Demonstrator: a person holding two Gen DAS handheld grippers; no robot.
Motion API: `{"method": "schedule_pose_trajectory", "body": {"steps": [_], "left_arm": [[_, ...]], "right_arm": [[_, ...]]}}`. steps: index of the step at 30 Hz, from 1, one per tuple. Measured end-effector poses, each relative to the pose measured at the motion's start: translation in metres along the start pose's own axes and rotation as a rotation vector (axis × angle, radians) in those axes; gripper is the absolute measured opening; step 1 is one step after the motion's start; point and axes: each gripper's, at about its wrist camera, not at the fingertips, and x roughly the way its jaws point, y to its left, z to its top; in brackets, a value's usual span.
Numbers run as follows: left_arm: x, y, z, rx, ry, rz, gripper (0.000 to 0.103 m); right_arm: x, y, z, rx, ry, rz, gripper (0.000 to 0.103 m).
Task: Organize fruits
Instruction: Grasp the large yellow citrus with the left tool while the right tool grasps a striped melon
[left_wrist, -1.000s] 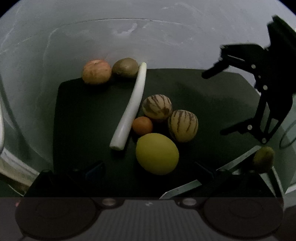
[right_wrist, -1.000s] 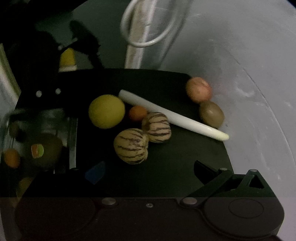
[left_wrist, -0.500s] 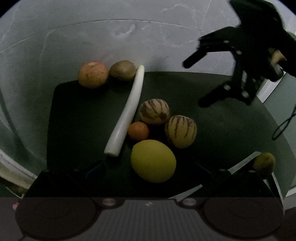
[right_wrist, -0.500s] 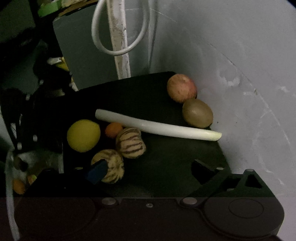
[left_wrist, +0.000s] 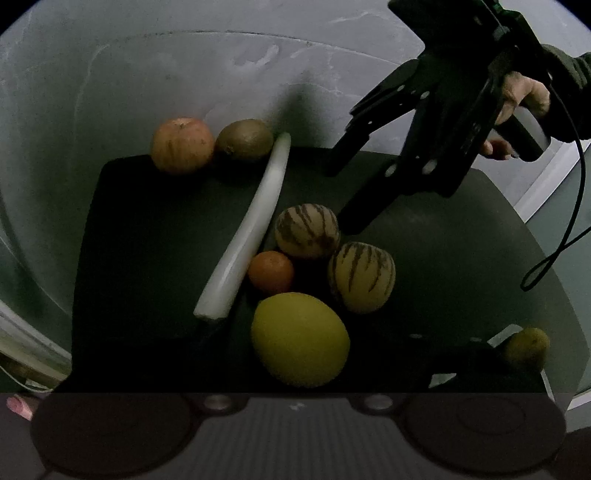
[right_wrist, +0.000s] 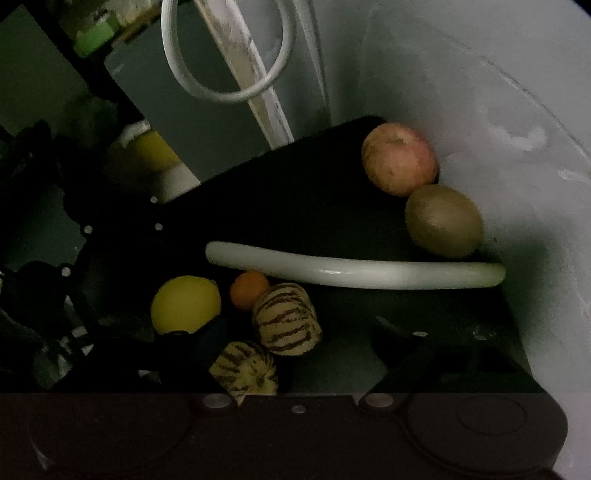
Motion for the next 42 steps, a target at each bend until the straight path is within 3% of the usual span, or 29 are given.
{"method": "schedule_pose_trajectory", "body": {"steps": [5,8,26,32,42], "left_arm": [[0.004,0.000,0.001,-0.004,0.015,0.000,0.067],[0.006,0.003,0.001,-0.028,0.017,-0.014,0.064],[0.002,0.005,0.001,-0.059,0.018,-0.022,0.063],[-0.001,0.009,-0.002,-0.096,0.000,-0.022,0.062],[-0.006,0.026,-0.006,-0.233,-0.037,-0.054,0.062]], "right_arm": [[0.016,0.006,0.008,-0.018,0.051,-0.007,0.076],[0.022,0.006,0.011,-0.016,0.068,-0.014,0.069],[0.041,0.006,0.010,-0.028,0.105,0.010,0.051],[0.035,0.001,-0.001,0.026,0.040,-0.008,0.050],[0.013,-0.008,-0.046,0.249,-0.165,0.002,0.050]]}}
